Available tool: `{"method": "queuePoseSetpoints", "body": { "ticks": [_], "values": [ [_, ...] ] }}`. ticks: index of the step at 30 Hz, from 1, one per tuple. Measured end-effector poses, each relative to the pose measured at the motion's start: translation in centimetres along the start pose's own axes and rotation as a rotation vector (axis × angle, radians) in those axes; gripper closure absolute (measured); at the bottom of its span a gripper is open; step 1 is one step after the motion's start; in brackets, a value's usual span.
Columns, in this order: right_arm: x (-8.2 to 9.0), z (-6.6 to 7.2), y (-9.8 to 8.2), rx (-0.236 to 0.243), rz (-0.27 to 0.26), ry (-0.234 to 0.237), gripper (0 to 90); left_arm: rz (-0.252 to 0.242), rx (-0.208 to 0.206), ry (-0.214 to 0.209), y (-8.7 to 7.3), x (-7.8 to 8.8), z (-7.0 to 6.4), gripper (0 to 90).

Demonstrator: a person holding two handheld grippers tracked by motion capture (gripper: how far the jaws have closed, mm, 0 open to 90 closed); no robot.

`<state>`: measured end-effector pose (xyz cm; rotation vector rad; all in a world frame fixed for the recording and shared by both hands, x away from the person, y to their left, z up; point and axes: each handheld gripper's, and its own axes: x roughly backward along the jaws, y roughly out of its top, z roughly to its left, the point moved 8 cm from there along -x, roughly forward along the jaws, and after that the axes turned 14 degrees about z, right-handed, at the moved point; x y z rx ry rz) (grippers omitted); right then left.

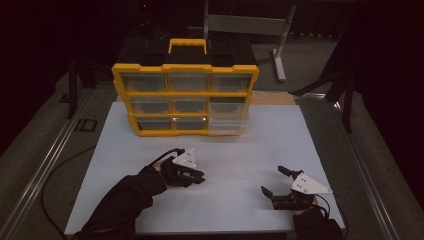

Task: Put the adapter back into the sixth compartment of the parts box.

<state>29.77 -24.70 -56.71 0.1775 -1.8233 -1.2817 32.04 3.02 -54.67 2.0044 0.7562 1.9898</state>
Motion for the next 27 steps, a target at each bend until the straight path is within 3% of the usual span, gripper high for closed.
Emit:
{"method": "queuePoseSetpoints", "body": {
  "ticks": [17, 27],
  "values": [
    [0.0, -0.1, 0.0, -0.001, -0.001, 0.002, 8.2, -0.023, -0.037, 0.002, 3.6, 3.0, 0.4, 76.8],
    [0.1, -0.1, 0.0, -0.011, -0.006, 0.004, 8.2, -0.026, -0.032, -0.014, 5.6, 4.6, 0.8, 76.8]
  ]
}}
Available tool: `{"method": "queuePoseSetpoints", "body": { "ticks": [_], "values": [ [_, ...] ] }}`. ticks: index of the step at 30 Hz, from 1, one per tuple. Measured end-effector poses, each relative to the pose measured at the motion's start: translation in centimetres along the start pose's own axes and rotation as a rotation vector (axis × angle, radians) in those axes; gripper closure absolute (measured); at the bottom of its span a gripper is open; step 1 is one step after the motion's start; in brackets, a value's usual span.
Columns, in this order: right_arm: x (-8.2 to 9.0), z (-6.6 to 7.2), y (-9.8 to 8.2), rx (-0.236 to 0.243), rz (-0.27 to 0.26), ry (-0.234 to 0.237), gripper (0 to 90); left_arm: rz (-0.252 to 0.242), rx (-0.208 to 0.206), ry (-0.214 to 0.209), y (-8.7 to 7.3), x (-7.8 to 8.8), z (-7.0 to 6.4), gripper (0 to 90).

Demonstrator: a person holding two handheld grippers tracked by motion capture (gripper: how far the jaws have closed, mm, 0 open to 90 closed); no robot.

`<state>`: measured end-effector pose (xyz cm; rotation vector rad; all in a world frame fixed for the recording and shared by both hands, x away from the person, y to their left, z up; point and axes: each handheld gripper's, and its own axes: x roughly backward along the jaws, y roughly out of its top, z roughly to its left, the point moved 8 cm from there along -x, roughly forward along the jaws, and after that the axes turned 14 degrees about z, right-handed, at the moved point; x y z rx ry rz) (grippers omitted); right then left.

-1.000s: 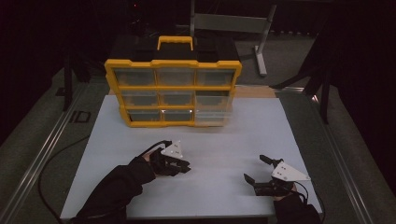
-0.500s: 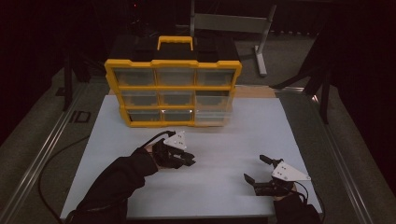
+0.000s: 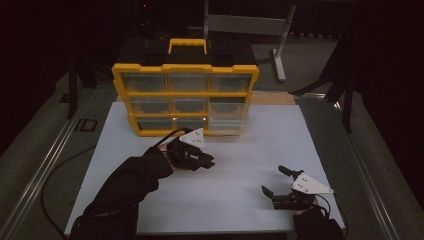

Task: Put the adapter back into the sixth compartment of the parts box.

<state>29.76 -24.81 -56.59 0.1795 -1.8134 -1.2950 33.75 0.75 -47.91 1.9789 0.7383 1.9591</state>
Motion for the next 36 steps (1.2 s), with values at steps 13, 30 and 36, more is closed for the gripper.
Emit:
{"method": "queuePoseSetpoints", "body": {
  "ticks": [13, 30, 36],
  "values": [
    [-0.1, 0.1, -0.1, 0.006, 0.008, 0.001, 8.2, -0.043, -0.008, 0.043, 2.6, 2.4, 1.1, 76.8],
    [-0.1, 0.1, -0.1, 0.010, 0.009, 0.003, 8.2, -0.103, 0.039, 0.075, 5.2, 5.2, 3.0, 76.7],
    [-0.1, 0.1, -0.1, 0.009, 0.006, 0.002, 8.2, -0.126, 0.064, 0.084, 6.1, 5.8, 3.4, 76.7]
  ]
}}
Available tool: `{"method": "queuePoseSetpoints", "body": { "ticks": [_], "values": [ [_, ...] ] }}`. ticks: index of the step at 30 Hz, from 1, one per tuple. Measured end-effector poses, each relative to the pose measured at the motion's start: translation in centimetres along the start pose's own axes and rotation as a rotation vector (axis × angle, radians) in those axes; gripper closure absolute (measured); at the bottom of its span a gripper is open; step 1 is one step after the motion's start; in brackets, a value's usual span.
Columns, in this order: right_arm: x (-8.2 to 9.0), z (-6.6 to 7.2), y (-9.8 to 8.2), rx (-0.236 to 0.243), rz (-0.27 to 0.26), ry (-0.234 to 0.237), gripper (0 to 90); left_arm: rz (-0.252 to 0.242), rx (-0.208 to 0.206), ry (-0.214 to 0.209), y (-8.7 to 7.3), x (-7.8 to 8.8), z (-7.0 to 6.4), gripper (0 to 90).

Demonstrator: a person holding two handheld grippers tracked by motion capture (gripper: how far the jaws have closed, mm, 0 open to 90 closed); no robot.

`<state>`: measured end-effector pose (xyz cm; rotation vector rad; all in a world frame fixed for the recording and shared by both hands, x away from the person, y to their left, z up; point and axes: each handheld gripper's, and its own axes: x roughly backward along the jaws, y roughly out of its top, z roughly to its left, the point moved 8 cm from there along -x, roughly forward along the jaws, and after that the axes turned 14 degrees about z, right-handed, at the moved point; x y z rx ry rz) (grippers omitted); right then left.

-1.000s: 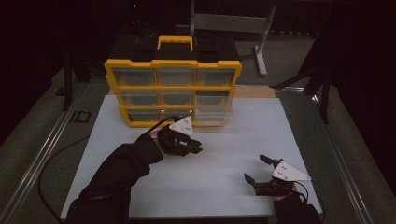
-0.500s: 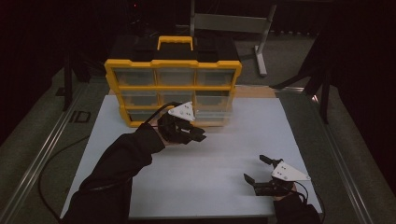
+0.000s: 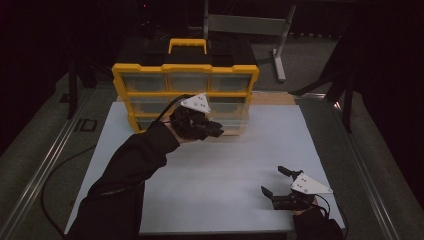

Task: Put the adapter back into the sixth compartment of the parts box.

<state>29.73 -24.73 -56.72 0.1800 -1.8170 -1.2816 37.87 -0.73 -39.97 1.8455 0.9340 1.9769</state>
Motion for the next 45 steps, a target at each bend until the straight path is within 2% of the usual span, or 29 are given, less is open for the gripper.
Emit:
{"method": "queuePoseSetpoints", "body": {
  "ticks": [4, 9, 26, 31, 38, 45],
  "values": [
    [0.0, 0.0, 0.0, 0.001, -0.001, 0.000, 8.2, -0.006, 0.006, 0.017, 0.7, 0.4, 0.4, 76.7],
    [0.0, 0.1, 0.0, 0.000, -0.001, 0.001, 8.2, -0.012, 0.036, 0.041, 1.5, 0.7, 1.2, 76.7],
    [0.0, 0.1, 0.1, 0.006, -0.006, -0.001, 8.2, -0.065, 0.161, 0.128, 4.5, 0.7, 3.7, 76.7],
    [0.0, 0.1, 0.1, 0.004, -0.007, 0.001, 8.2, -0.074, 0.197, 0.162, 5.0, 0.3, 4.4, 76.7],
    [0.0, 0.1, 0.1, 0.006, -0.007, 0.001, 8.2, -0.068, 0.228, 0.177, 5.3, -0.7, 4.7, 76.7],
    [0.0, 0.2, 0.0, 0.006, -0.002, 0.009, 8.2, -0.085, 0.285, 0.196, 5.6, -1.9, 5.5, 76.6]
  ]
}}
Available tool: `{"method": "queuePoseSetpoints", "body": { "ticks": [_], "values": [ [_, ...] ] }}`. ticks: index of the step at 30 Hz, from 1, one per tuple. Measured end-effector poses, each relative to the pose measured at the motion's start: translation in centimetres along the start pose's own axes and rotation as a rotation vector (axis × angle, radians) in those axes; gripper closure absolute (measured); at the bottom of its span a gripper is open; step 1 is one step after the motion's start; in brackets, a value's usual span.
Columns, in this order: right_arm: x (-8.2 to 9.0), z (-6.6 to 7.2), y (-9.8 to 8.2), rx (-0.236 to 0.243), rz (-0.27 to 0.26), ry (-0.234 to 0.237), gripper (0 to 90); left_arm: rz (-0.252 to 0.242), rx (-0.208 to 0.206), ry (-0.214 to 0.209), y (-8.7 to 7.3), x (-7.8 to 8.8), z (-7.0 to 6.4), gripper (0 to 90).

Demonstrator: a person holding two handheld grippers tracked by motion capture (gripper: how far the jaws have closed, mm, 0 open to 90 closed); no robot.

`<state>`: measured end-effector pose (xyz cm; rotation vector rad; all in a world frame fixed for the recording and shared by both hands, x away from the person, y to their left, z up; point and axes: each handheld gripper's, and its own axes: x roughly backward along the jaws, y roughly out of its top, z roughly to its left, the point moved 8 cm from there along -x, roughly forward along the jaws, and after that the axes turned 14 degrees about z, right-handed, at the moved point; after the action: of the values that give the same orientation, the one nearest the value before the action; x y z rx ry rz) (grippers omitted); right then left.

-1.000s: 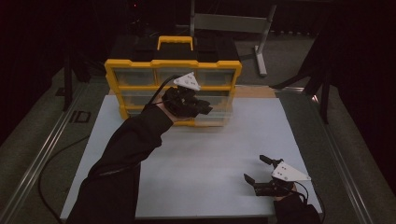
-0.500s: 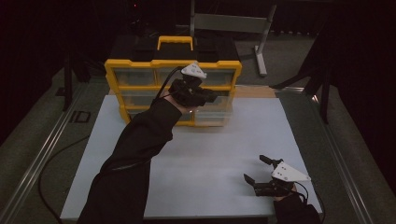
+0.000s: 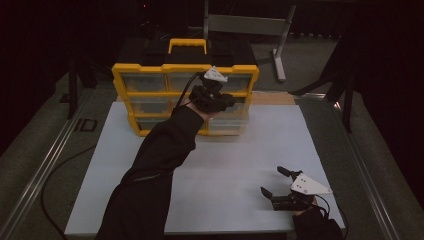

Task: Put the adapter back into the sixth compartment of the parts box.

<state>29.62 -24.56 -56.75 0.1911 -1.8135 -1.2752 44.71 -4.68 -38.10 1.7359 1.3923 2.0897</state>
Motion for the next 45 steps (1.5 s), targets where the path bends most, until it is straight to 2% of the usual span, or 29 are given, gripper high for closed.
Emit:
{"method": "queuePoseSetpoints", "body": {
  "ticks": [7, 10, 13, 23, 25, 27, 34, 36, 39, 45],
  "values": [
    [0.0, 0.0, 0.0, 0.002, 0.000, 0.000, 8.2, 0.009, 0.035, 0.019, 0.1, -1.4, 0.2, 76.6],
    [0.1, -0.1, 0.1, -0.005, -0.006, 0.000, 8.2, 0.030, 0.044, 0.025, -0.2, -2.1, 0.2, 76.6],
    [0.0, 0.0, 0.0, 0.002, -0.001, 0.002, 8.2, 0.044, 0.060, 0.010, -0.3, -2.7, 0.1, 76.6],
    [0.0, 0.1, 0.0, -0.002, -0.004, 0.007, 8.2, 0.140, 0.055, 0.026, -1.0, -4.9, 0.0, 75.9],
    [0.0, 0.0, 0.0, 0.001, -0.002, 0.008, 8.2, 0.143, 0.061, 0.022, -1.0, -4.9, 0.0, 75.4],
    [0.0, 0.1, 0.0, -0.005, -0.002, 0.012, 8.2, 0.146, 0.056, 0.025, -0.9, -4.8, -0.1, 66.0],
    [0.0, 0.1, 0.0, -0.004, -0.001, 0.016, 8.2, 0.123, 0.040, 0.027, -0.5, -3.7, -0.6, 46.2],
    [0.0, 0.1, 0.0, -0.003, -0.001, 0.014, 8.2, 0.128, 0.031, 0.024, -0.6, -3.5, -0.7, 37.1],
    [0.0, 0.1, 0.0, -0.003, 0.000, 0.011, 8.2, 0.127, 0.031, 0.040, -0.7, -3.1, -0.6, 25.4],
    [0.0, 0.1, 0.0, -0.003, -0.001, 0.012, 8.2, 0.132, 0.026, 0.046, -1.3, -2.1, -0.4, 13.9]
  ]
}}
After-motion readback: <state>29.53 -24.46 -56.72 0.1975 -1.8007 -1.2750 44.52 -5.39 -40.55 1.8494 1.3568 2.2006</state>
